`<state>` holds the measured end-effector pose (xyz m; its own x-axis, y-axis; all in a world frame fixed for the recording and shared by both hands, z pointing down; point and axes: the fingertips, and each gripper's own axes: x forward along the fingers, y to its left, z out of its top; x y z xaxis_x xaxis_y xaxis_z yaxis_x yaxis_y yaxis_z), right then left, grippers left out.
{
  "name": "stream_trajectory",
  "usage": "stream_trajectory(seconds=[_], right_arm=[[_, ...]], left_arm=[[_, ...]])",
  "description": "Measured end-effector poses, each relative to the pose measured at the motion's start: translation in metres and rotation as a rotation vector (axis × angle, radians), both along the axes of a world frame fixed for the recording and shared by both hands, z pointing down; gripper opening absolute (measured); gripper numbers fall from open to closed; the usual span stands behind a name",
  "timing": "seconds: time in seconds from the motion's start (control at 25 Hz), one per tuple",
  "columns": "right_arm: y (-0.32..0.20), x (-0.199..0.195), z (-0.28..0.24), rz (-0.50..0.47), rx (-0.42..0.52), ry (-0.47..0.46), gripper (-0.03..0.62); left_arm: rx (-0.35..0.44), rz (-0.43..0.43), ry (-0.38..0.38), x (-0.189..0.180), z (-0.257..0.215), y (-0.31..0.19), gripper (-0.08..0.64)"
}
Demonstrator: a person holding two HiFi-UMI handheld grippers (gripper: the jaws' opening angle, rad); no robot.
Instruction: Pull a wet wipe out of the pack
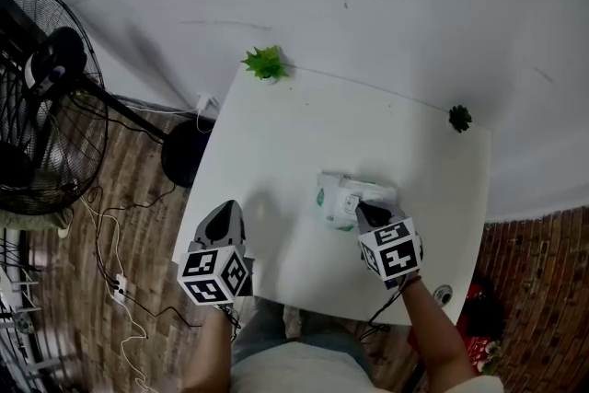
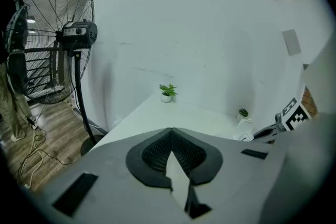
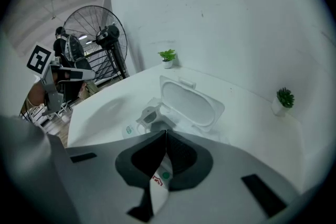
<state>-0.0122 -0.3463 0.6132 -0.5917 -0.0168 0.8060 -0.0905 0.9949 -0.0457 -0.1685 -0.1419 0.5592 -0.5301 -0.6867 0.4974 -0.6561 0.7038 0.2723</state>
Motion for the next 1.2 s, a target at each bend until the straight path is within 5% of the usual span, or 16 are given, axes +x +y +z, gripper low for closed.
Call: stream_trajectory(seconds=[1.2], right_arm=[[-0.003, 0.006, -0.054, 0.109, 0.056, -0.085, 0.006]], left_arm=[[0.072, 0.065, -0.067, -0.006, -0.042, 0.001, 0.002]])
